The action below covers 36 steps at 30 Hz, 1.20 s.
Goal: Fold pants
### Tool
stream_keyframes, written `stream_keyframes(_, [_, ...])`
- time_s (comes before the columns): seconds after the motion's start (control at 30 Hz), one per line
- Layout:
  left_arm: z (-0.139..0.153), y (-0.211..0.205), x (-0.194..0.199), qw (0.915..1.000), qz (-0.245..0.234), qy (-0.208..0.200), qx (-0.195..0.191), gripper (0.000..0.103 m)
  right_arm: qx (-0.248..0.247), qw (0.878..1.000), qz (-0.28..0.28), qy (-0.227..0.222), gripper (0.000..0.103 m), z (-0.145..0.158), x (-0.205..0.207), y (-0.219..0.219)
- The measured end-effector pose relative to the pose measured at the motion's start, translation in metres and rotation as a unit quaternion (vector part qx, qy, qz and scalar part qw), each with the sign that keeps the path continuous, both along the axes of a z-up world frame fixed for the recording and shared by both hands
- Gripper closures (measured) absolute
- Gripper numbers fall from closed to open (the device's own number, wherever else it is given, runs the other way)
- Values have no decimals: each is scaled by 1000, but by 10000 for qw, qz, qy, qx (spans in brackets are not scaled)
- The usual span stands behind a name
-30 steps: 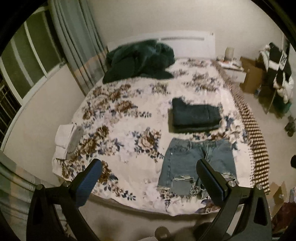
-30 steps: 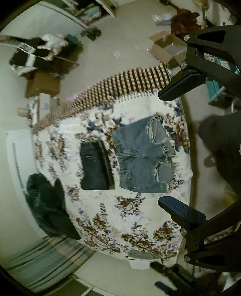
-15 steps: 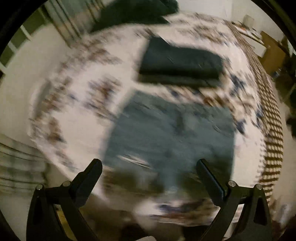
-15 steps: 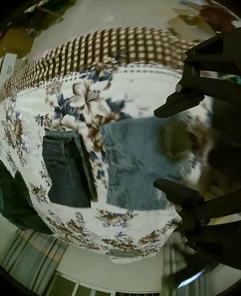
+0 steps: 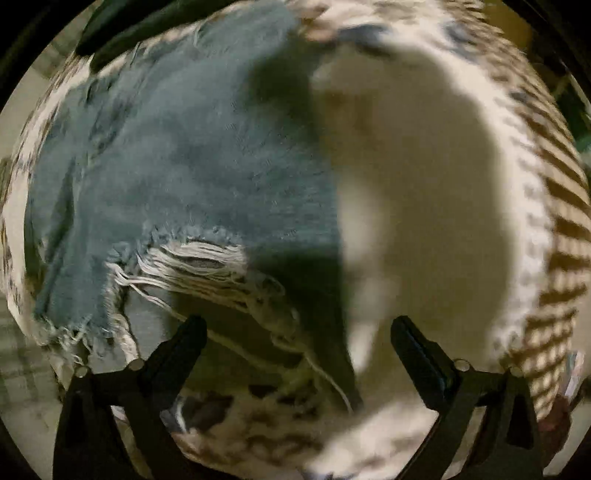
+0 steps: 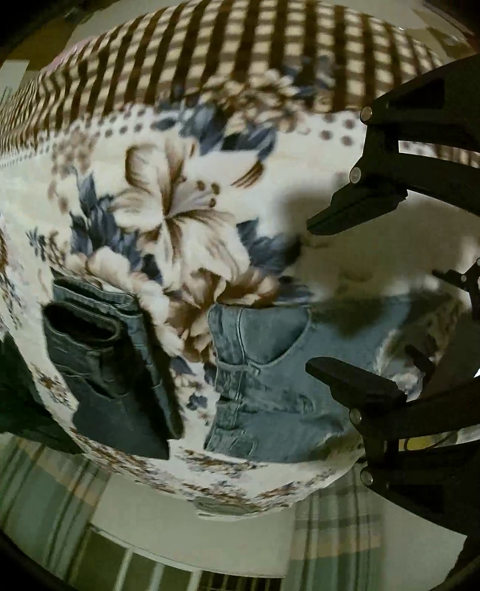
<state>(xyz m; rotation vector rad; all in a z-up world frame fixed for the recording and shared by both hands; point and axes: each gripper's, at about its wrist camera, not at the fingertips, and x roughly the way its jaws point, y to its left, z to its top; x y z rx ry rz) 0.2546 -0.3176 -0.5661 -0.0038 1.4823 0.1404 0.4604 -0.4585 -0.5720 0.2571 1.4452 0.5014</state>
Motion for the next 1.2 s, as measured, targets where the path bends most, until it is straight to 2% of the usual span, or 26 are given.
stream_keyframes(0.03, [-3,8,2,9998,195,18,-100,28,-1,10000,68,2,32,-6,4,5])
stream_keyframes(0.1, [-3,24,5,9973,515,-62,-529,32,47,9999,125,61,32,-21,15,15])
stream_keyframes(0.17, [6,36,2,9947,588,-336,-771,59,132,9997,90,174,32,-34,23,22])
stream_keyframes(0.2, [12,42,-1,9937,589,-454,-843,69,176,9995,72,260,32,-42,29,26])
stream_keyframes(0.27, [19,51,-6,9906,590,-608,-1070,97,298,9986,22,433,32,-57,39,37])
stream_keyframes(0.37, [33,68,-14,9853,577,-786,-1400,100,466,9955,-118,821,33,-77,50,54])
stream_keyframes(0.43, [50,81,-21,9828,622,-961,-1453,100,619,9936,-145,934,72,-83,52,66])
stream_keyframes(0.47, [56,86,-25,9818,624,-1056,-1450,100,565,9941,-143,916,86,-81,52,71])
stream_keyframes(0.53, [80,104,-29,9783,704,-1268,-1476,100,395,9961,-192,764,92,-69,47,80])
stream_keyframes(0.67, [115,141,-44,9688,1061,-1668,-1497,100,381,9976,-158,560,94,-22,38,101])
stream_keyframes(0.73, [134,176,-56,9616,1307,-1843,-1556,100,381,9982,-84,458,95,3,35,118])
stream_keyframes(0.9, [155,246,-49,9423,1927,-2209,-1619,100,370,9986,334,168,96,53,33,202])
stream_keyframes(1.07, [141,306,-47,9292,2423,-2308,-1568,100,174,9964,823,-51,96,65,42,307])
stream_keyframes(1.2, [105,366,-46,9242,2745,-2156,-1551,100,-215,9928,1171,-137,96,44,46,390])
